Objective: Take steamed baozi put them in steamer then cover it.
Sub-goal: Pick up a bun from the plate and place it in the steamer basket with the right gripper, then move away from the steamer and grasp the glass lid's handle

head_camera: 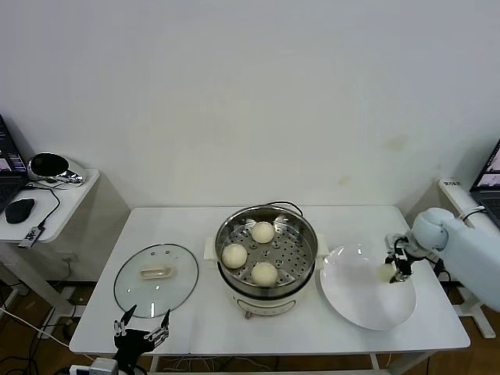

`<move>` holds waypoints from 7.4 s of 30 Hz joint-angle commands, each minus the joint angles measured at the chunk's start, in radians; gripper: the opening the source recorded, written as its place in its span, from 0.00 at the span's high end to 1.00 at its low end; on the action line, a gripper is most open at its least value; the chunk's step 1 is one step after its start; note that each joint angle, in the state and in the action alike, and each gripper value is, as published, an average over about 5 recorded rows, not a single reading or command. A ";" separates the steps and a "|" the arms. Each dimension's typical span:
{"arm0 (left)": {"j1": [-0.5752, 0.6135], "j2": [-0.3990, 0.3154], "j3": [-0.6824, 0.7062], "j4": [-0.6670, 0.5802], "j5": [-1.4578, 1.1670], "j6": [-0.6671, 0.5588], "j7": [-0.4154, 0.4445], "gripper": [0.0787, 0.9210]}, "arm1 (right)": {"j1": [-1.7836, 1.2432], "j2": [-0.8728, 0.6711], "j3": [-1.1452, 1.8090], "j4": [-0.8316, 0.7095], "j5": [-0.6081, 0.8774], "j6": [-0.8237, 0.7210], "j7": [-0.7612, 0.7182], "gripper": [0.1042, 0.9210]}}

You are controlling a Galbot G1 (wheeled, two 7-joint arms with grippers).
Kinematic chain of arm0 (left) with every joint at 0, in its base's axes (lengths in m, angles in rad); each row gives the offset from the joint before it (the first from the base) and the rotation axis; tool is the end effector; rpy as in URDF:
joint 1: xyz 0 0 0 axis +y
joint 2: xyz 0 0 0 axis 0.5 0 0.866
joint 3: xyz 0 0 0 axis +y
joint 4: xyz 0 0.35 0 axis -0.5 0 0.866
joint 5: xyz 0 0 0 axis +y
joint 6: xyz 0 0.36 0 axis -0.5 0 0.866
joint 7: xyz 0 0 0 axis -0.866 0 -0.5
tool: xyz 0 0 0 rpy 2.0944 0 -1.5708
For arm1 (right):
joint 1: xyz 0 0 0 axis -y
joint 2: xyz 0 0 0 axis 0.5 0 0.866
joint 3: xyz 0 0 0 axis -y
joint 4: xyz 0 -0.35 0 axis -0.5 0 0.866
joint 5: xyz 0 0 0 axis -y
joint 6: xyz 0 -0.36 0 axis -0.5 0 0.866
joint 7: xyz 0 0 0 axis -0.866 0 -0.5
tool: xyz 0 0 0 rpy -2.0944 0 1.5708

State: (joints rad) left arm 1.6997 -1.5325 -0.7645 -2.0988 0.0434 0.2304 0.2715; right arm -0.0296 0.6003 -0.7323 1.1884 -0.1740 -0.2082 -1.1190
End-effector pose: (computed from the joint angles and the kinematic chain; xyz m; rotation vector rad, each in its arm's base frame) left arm 0.1394 0.0806 -0.3150 -0.0946 -2.7597 -0.1940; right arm 0.5101 -0.2203 -0.1934 1.0971 -1.3584 1.3382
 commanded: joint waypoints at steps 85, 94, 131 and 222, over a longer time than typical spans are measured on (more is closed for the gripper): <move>-0.104 0.045 0.049 0.068 -0.264 -0.147 -0.165 0.12 | 0.161 -0.212 0.252 0.470 0.725 -0.192 0.414 0.12; -0.081 0.050 0.079 0.079 -0.171 -0.137 -0.135 0.12 | -1.006 -0.105 1.457 0.578 0.740 -0.087 0.595 0.12; -0.269 0.394 0.208 0.436 1.133 -0.165 -0.500 0.12 | -1.497 0.617 1.653 0.577 0.771 0.271 0.798 0.12; -0.611 0.284 0.318 0.815 1.190 -0.071 -0.523 0.77 | -1.522 0.679 1.639 0.588 0.719 0.282 0.769 0.12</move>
State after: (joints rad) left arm 1.0836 -1.2522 -0.4459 -1.2695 1.2339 0.1547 -0.2537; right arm -1.5529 1.2791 0.9068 1.7750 0.5455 0.0746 -0.3504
